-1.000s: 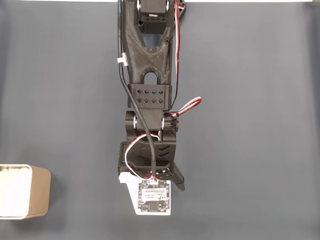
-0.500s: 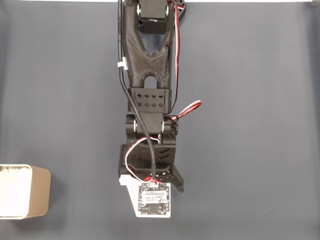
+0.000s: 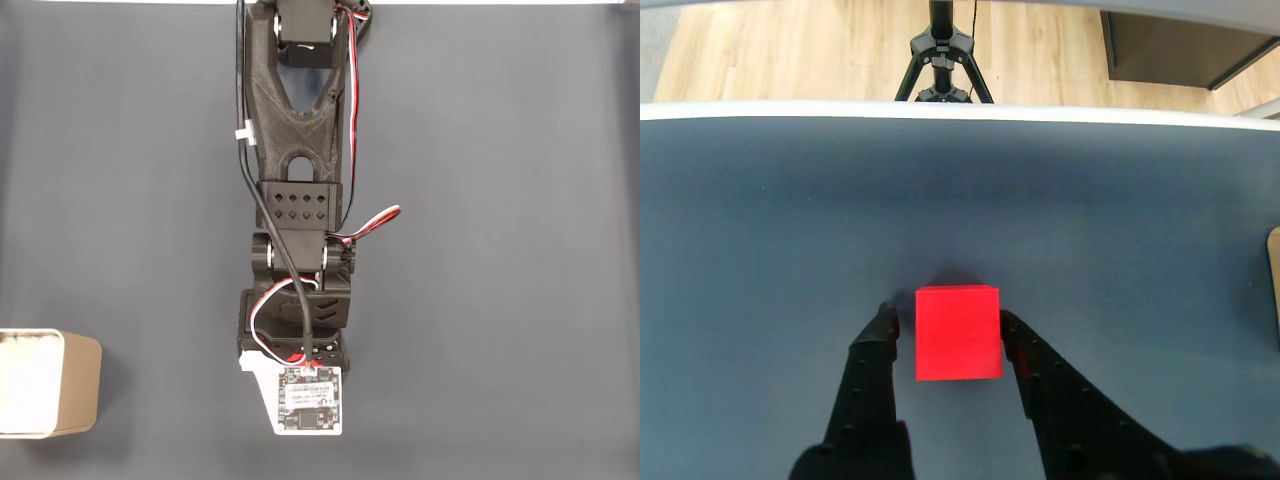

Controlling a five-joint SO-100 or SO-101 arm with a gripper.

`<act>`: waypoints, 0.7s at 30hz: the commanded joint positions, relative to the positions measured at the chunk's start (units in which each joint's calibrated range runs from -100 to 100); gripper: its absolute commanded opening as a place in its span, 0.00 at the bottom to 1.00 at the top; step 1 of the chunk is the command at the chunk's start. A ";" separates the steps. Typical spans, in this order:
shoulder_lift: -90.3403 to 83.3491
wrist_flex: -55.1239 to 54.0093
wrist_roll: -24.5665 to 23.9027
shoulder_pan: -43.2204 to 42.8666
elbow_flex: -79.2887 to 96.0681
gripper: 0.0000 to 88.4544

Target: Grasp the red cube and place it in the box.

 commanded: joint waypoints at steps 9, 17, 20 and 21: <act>-1.23 0.48 1.86 0.88 -2.06 0.13; -1.57 1.22 2.49 0.88 -2.06 0.04; -1.74 1.63 2.59 0.88 -2.06 0.03; -1.74 1.71 2.59 0.88 -2.06 0.03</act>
